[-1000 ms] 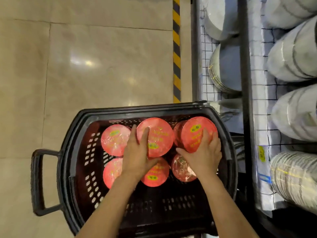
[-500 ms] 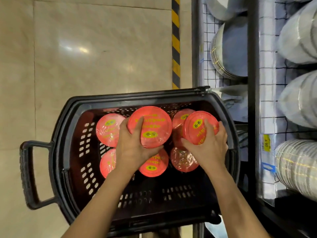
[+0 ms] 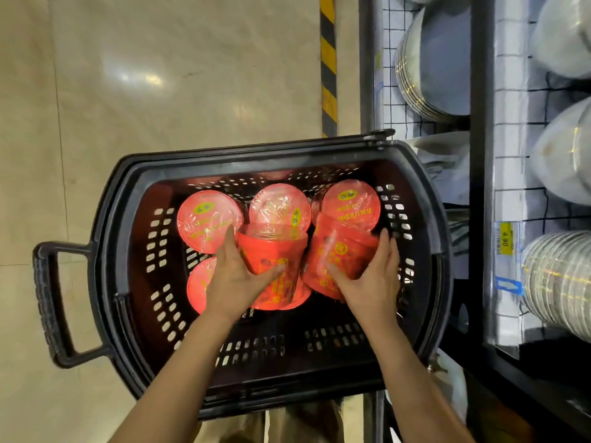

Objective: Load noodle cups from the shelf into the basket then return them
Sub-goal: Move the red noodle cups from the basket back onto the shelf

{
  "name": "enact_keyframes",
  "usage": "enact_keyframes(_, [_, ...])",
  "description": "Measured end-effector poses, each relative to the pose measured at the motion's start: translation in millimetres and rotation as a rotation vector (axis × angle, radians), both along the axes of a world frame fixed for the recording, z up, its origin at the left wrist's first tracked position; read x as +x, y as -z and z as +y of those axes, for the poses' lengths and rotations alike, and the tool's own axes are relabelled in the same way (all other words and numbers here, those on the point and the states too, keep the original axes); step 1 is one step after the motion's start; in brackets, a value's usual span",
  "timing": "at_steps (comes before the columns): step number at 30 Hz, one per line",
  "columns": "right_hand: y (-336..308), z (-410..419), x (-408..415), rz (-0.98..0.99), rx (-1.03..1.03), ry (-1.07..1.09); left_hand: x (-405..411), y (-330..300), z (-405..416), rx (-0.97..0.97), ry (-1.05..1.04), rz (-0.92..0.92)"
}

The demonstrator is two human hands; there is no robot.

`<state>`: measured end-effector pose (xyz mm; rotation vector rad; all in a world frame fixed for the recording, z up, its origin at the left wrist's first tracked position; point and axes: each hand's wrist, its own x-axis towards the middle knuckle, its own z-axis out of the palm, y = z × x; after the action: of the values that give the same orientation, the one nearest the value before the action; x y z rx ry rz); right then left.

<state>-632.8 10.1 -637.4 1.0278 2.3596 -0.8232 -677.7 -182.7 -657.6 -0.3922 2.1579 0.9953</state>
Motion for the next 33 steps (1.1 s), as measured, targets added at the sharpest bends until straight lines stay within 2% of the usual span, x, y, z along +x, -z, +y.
enact_keyframes(4, [11,-12,21,0.019,-0.279,0.323,22,4,4,0.062,-0.125,-0.003])
enact_keyframes(9, [25,-26,15,0.056,-0.373,0.386,32,8,5,0.088,-0.142,0.025])
enact_keyframes(14, [28,-30,9,0.047,-0.356,0.456,30,4,7,0.054,-0.221,0.025])
enact_keyframes(17, [15,-22,14,0.062,-0.460,0.568,29,-4,5,0.052,-0.288,-0.026])
enact_keyframes(23, [-52,-5,30,0.117,-0.628,0.617,32,-57,-2,0.183,-0.455,-0.067])
enact_keyframes(33, [-231,7,48,0.423,-0.698,0.643,41,-240,5,0.410,-0.533,0.103])
